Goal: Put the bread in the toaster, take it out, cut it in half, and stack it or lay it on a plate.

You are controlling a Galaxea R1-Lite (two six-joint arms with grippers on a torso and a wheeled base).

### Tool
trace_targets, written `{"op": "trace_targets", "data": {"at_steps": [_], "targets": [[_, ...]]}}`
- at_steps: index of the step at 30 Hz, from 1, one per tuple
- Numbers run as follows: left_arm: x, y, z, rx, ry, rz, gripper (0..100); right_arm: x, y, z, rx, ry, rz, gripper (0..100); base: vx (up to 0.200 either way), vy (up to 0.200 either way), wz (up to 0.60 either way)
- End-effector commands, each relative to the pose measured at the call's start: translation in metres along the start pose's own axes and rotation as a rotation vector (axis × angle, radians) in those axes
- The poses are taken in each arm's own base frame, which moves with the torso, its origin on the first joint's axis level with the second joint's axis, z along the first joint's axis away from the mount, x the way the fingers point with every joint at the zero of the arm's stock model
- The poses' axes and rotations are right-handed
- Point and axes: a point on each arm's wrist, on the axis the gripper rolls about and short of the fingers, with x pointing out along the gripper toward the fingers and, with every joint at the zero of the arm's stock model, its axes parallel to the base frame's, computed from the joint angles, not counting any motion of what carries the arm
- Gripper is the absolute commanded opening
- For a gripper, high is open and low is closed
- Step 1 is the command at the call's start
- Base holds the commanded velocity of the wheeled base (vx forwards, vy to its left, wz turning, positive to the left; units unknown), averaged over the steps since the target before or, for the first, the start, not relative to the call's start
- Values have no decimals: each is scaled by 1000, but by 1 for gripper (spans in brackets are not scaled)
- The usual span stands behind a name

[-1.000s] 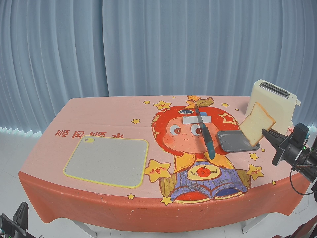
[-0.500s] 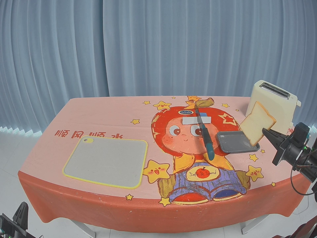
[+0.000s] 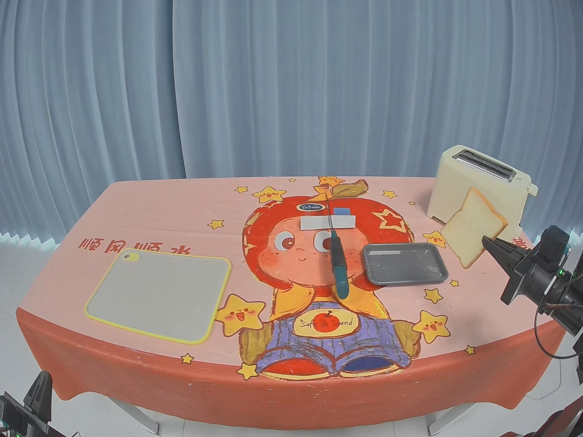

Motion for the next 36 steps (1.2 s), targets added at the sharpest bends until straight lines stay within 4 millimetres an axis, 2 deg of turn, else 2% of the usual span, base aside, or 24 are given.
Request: {"op": "trace_targets", "data": {"at_steps": [1, 24, 36], "targets": [[1, 0, -5, 0, 19, 0, 0, 0, 0, -1, 0, 3, 2, 0, 0, -200, 0], [1, 0, -5, 0, 19, 0, 0, 0, 1, -1, -5, 3, 6, 0, 0, -200, 0], [1, 0, -5, -2, 19, 0, 0, 0, 1, -1, -5, 3, 8, 0, 0, 0, 0]]}}
